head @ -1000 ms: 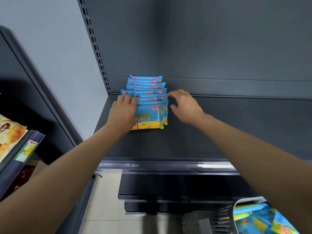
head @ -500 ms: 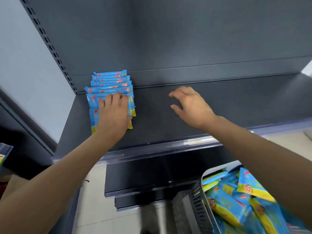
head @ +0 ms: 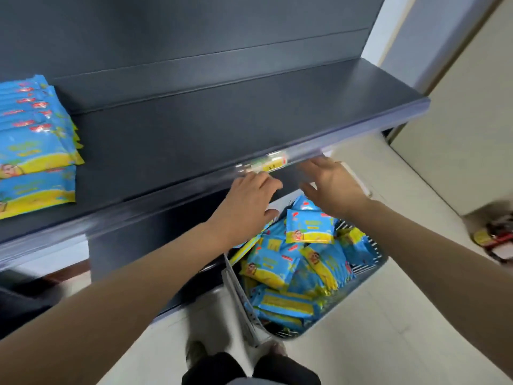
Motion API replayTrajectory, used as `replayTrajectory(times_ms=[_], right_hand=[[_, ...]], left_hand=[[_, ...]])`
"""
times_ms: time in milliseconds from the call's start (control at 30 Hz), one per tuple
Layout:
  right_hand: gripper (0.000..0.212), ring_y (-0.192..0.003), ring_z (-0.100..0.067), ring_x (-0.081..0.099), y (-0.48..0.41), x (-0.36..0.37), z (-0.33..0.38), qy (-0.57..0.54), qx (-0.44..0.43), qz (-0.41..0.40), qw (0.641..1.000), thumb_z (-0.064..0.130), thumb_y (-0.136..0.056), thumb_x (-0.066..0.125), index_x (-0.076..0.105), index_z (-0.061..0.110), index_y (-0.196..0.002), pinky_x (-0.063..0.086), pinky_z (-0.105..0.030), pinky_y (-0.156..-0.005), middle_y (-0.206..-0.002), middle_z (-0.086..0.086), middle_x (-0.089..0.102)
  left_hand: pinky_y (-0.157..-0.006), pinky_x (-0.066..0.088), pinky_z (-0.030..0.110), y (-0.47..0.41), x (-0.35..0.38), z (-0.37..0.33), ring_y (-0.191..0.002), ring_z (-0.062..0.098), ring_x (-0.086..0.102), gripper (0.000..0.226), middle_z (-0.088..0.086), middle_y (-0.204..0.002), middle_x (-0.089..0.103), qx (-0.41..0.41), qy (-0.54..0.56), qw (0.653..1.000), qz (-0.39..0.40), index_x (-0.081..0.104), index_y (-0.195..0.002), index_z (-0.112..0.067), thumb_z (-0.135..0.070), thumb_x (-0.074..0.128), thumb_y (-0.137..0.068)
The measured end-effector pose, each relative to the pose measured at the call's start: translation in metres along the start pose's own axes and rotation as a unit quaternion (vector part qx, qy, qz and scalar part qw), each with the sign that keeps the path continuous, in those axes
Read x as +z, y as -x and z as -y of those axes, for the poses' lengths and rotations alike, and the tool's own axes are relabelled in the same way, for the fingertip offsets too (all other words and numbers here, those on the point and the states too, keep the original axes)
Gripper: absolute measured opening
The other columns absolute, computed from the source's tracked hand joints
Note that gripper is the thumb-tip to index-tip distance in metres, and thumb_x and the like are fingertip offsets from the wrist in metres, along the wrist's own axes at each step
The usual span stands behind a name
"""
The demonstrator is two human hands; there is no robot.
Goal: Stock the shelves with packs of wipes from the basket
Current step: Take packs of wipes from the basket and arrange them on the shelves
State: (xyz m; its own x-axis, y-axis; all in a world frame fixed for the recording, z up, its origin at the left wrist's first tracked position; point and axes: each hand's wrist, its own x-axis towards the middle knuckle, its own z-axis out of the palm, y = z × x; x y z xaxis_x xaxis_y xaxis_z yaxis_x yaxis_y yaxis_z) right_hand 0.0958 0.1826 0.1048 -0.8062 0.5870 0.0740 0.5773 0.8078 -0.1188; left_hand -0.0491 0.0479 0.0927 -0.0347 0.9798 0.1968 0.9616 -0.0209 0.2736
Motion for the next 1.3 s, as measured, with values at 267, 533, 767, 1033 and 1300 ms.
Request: replayTrajectory(times_ms=[267, 533, 767, 1033, 1300], right_hand=[[0.049, -0.127, -0.028, 0.039, 0.039, 0.064, -0.078, 0.024, 0.063, 0.166, 0.984, 0.028, -0.091, 0.054, 0.042, 0.017, -0.137, 0.031, -0.037, -0.103, -0.136, -0.009, 0.046], [0.062, -0.131, -0.033, 0.036, 0.035, 0.112, -0.104, 0.088, 0.031, 0.227, 0.969, 0.032, -0.087, 0.059, 0.031, 0.015, -0.14, 0.029, -0.048, -0.11, -0.143, -0.012, 0.037], [0.065, -0.13, -0.035, 0.033, 0.031, 0.139, -0.117, 0.083, 0.05, 0.249, 0.964, 0.027, -0.087, 0.06, 0.026, 0.013, -0.14, 0.035, -0.046, -0.103, -0.143, -0.012, 0.033], [0.056, -0.123, -0.036, 0.039, 0.02, 0.143, -0.12, 0.086, 0.069, 0.259, 0.96, 0.028, -0.077, 0.069, 0.046, 0.01, -0.125, 0.042, -0.043, -0.095, -0.127, -0.016, 0.045], [0.027, -0.079, -0.021, 0.05, -0.004, 0.075, -0.115, -0.132, 0.032, 0.193, 0.972, 0.013, -0.072, 0.072, 0.047, 0.016, -0.08, 0.037, -0.027, -0.066, -0.082, -0.001, 0.053]], left_hand=[[-0.094, 0.036, 0.036, -0.003, 0.084, -0.024, -0.111, 0.025, 0.045, 0.041, 0.005, -0.12, 0.047, -0.038, -0.012, 0.982, 0.182, 0.046, -0.124, -0.014, -0.027, 0.056, -0.087], [-0.093, 0.042, 0.039, 0.002, 0.141, -0.014, -0.111, 0.025, 0.046, 0.055, 0.01, -0.124, 0.046, -0.114, -0.015, 0.931, 0.346, 0.043, -0.126, -0.011, -0.024, 0.069, -0.079], [-0.105, 0.035, 0.038, 0.01, 0.169, -0.005, -0.133, 0.025, 0.029, 0.07, 0.002, -0.15, 0.026, -0.089, -0.078, 0.919, 0.377, 0.027, -0.144, -0.021, -0.008, 0.06, -0.084], [-0.098, 0.037, 0.035, -0.001, 0.176, 0.006, -0.121, 0.024, 0.04, 0.081, 0.005, -0.133, 0.046, -0.086, -0.113, 0.903, 0.405, 0.036, -0.137, -0.018, -0.022, 0.078, -0.068], [-0.07, 0.037, 0.027, -0.021, 0.124, -0.004, -0.089, 0.02, 0.052, 0.037, 0.004, -0.101, 0.058, -0.109, 0.002, 0.94, 0.325, 0.06, -0.101, -0.013, -0.028, 0.074, -0.07]])
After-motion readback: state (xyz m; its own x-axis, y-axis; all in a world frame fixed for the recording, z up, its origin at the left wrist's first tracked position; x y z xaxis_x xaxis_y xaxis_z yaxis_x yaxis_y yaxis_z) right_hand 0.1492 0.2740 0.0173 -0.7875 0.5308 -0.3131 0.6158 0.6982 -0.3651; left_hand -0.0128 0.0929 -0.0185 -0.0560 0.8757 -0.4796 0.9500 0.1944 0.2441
